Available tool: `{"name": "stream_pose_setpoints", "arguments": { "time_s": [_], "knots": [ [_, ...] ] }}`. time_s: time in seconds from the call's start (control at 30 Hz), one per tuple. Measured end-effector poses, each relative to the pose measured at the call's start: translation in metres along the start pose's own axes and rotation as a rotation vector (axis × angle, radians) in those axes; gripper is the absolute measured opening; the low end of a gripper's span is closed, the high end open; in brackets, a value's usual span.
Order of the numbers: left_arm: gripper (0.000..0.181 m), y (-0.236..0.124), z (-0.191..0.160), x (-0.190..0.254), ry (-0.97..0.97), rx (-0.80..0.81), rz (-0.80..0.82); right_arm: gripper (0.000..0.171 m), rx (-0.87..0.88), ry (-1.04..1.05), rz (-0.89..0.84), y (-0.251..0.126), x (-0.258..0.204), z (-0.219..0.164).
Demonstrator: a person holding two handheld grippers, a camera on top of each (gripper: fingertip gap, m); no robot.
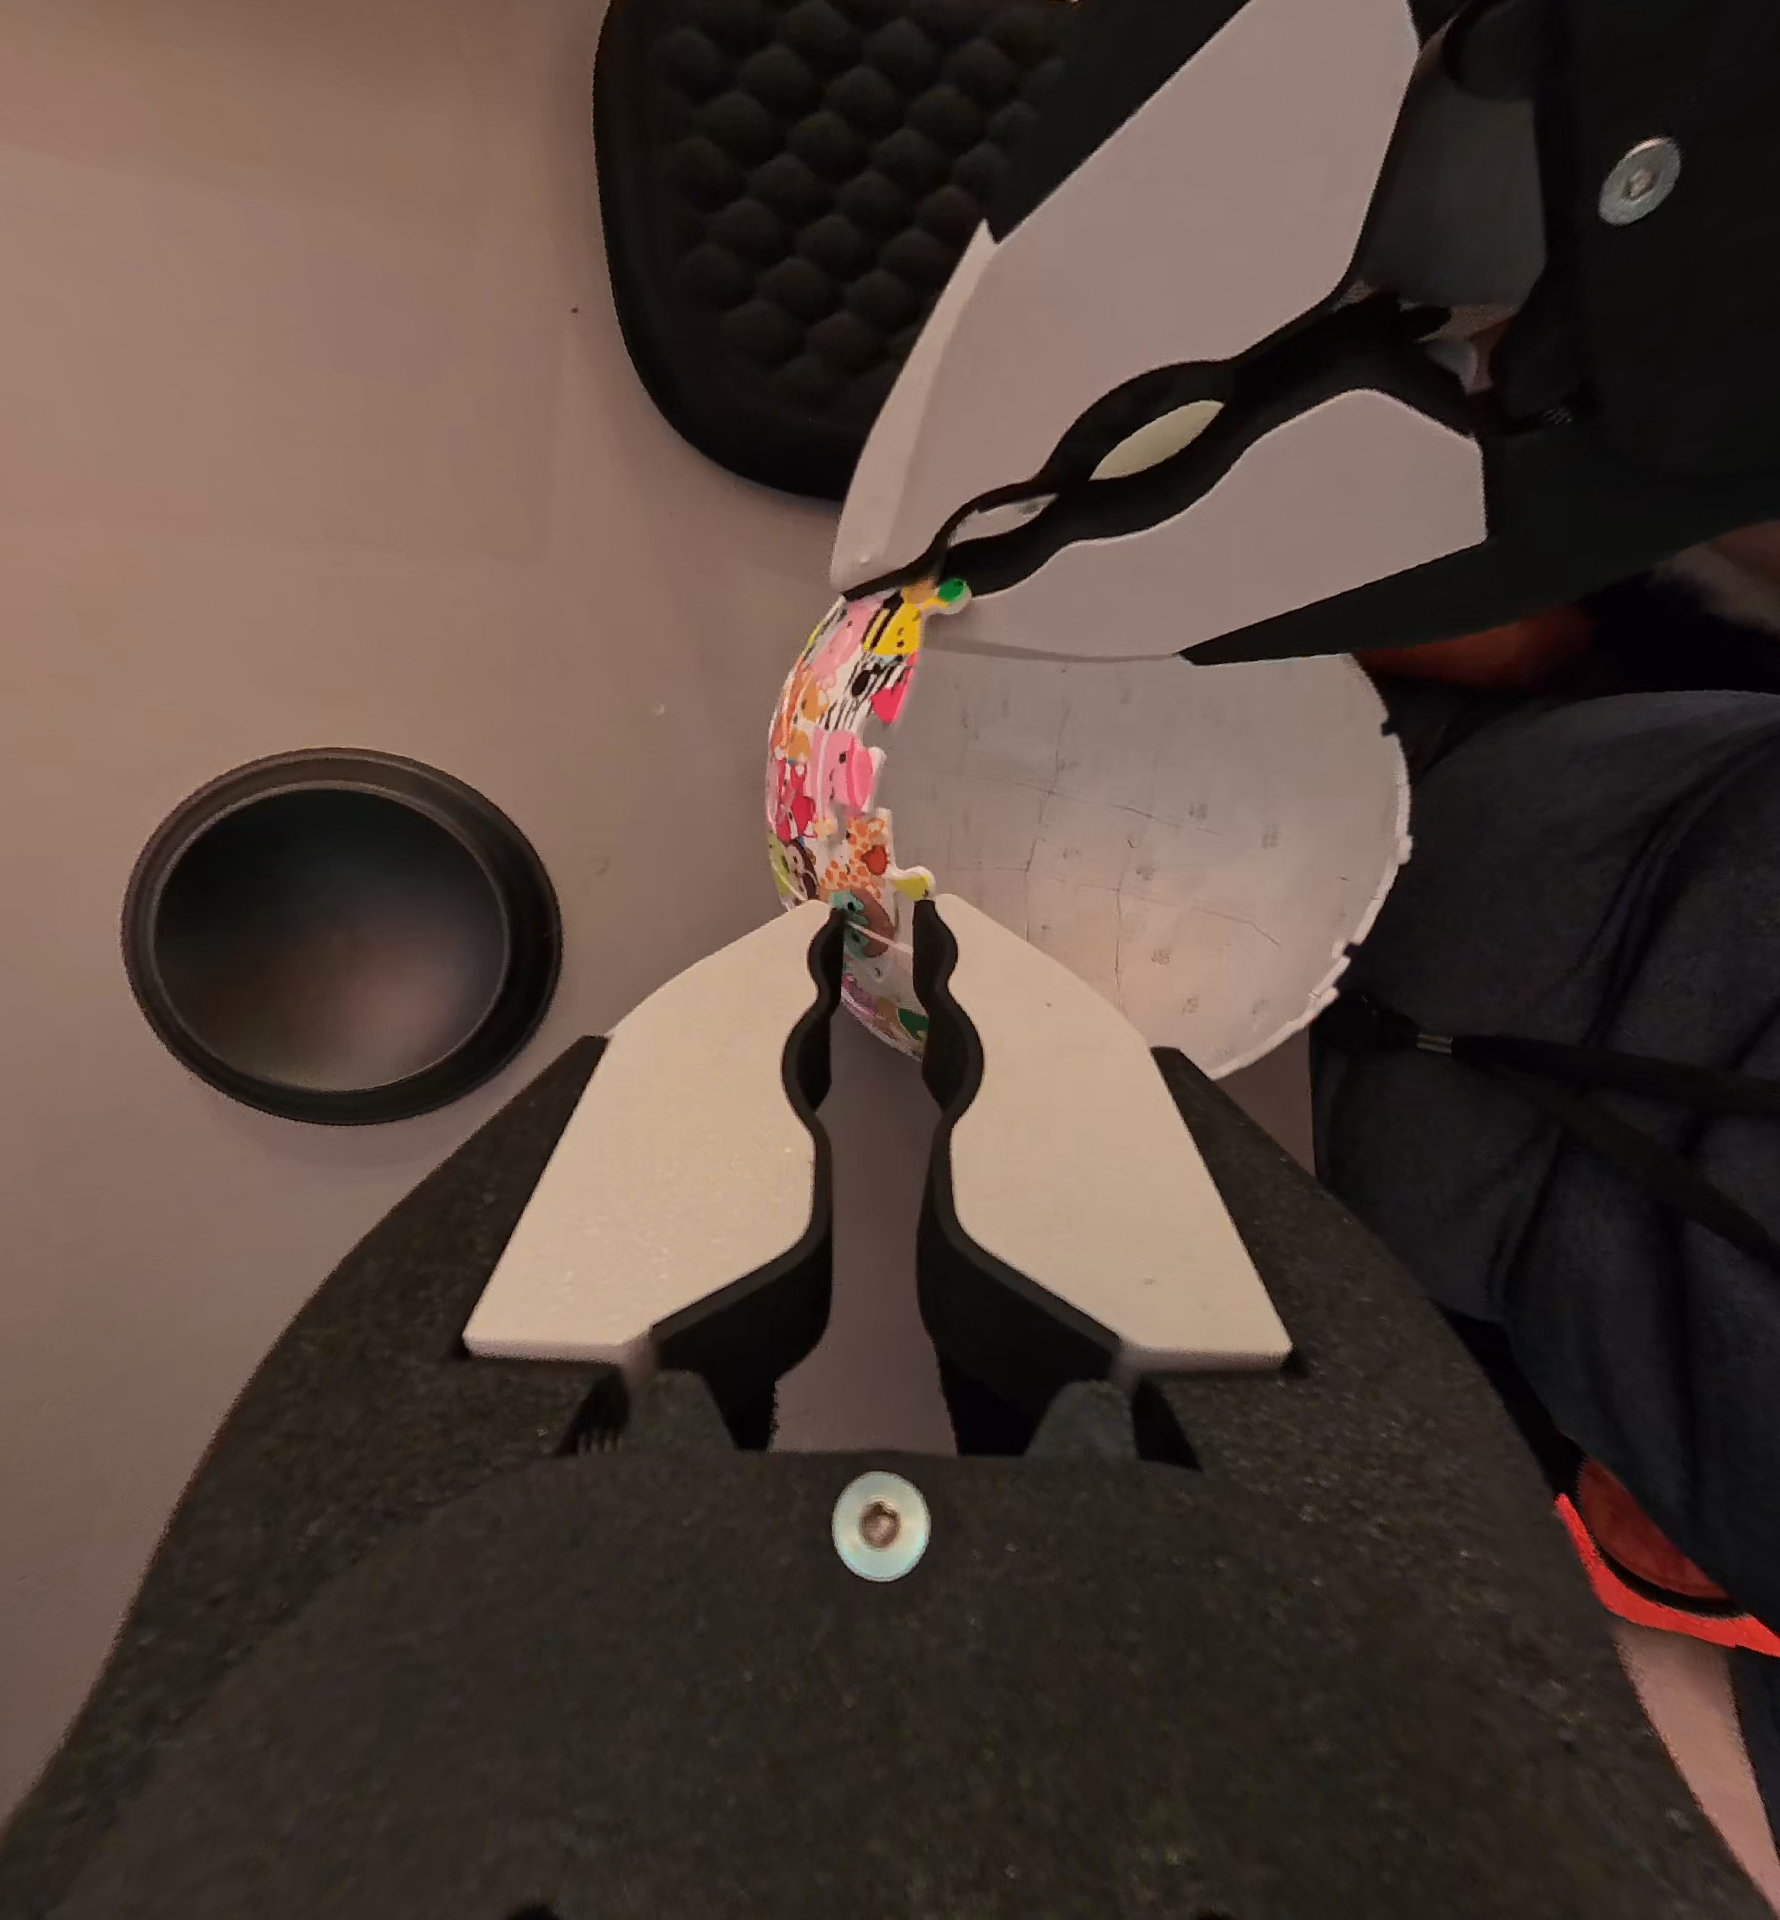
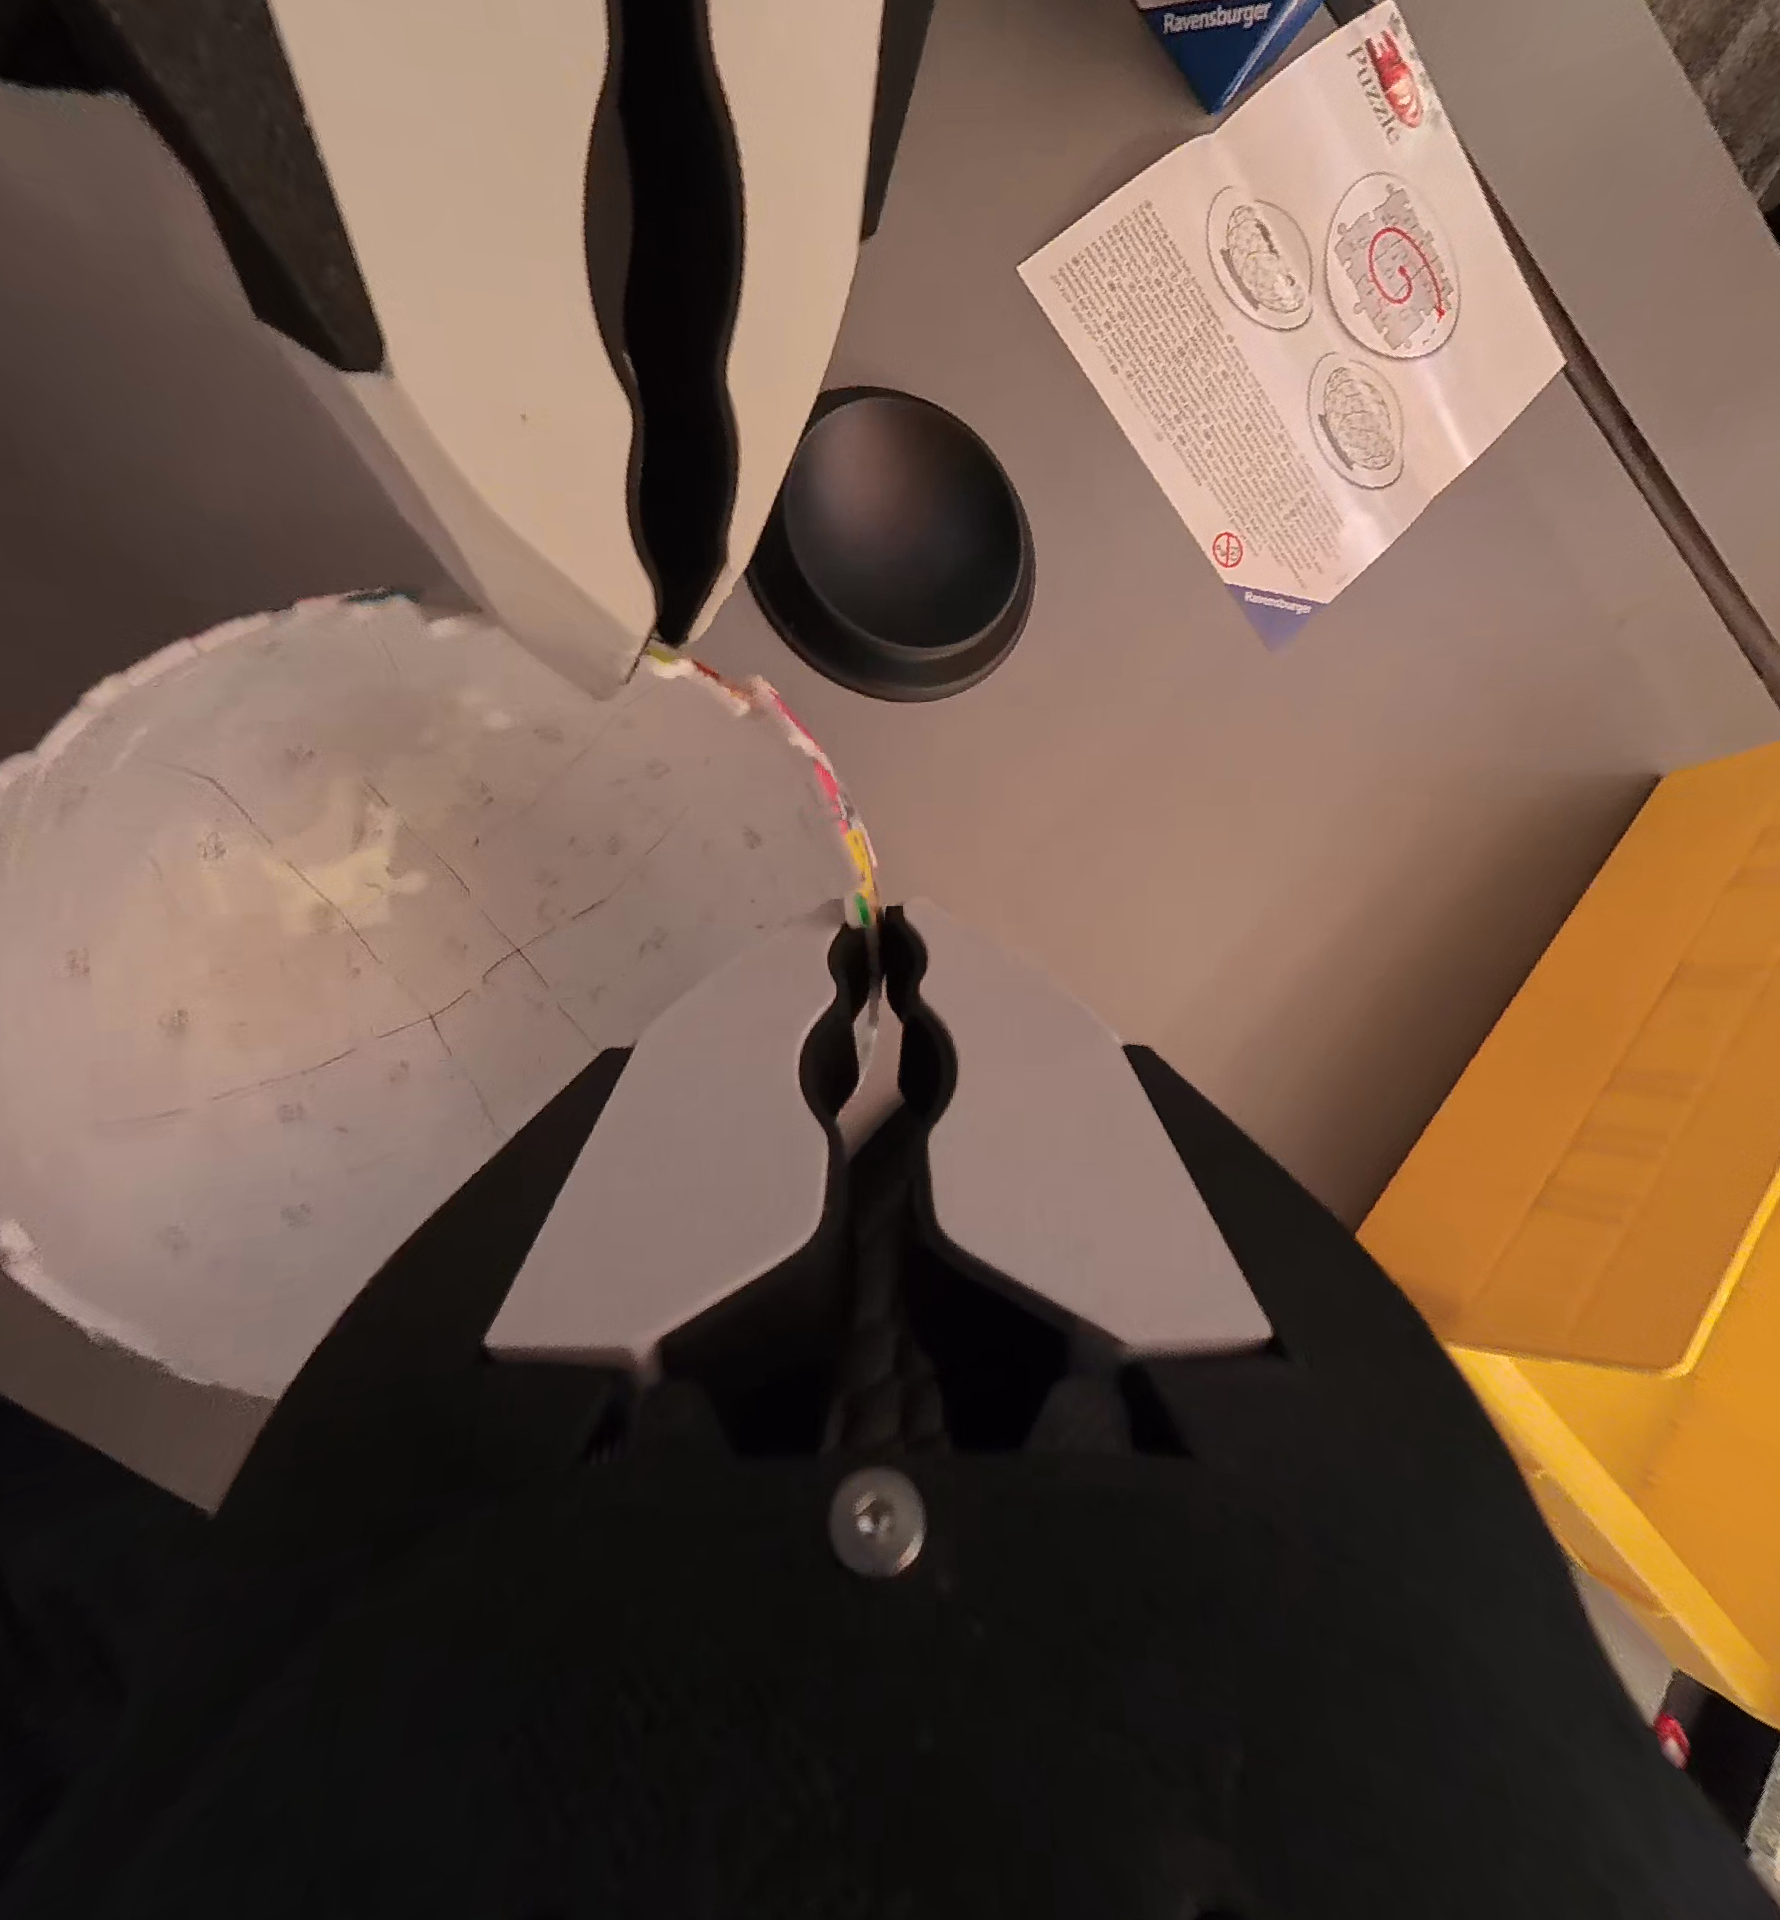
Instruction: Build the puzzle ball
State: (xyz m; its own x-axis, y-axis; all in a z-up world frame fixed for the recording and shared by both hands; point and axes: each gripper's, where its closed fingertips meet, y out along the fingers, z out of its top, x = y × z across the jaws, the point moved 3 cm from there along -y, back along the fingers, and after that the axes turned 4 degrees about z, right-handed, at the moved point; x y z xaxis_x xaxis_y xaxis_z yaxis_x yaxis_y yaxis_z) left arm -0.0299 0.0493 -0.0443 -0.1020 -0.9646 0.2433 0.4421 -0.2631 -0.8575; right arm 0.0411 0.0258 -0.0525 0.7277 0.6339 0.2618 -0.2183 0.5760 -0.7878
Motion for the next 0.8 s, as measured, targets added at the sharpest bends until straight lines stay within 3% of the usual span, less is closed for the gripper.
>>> {"name": "stream_pose_setpoints", "arguments": {
  "time_s": [0.2, 0.3, 0.57, 0.8],
  "knots": [
    [0.012, 0.001, -0.002, -0.001, -0.006, -0.009, -0.002, 0.004, 0.007, -0.014, 0.027, 0.003, -0.003, 0.0],
    [0.012, 0.001, -0.001, -0.002, -0.003, -0.007, 0.003, 0.024, 0.026, -0.059, 0.031, 0.001, -0.004, 0.005],
    [0.011, 0.004, -0.001, 0.0, 0.013, -0.018, 0.011, 0.005, -0.055, -0.134, 0.048, 0.01, -0.004, 0.006],
    [0.011, 0.002, 0.0, 0.0, 0.023, -0.009, 0.015, 0.004, -0.041, -0.072, 0.064, 0.007, -0.004, 0.006]
  ]
}}
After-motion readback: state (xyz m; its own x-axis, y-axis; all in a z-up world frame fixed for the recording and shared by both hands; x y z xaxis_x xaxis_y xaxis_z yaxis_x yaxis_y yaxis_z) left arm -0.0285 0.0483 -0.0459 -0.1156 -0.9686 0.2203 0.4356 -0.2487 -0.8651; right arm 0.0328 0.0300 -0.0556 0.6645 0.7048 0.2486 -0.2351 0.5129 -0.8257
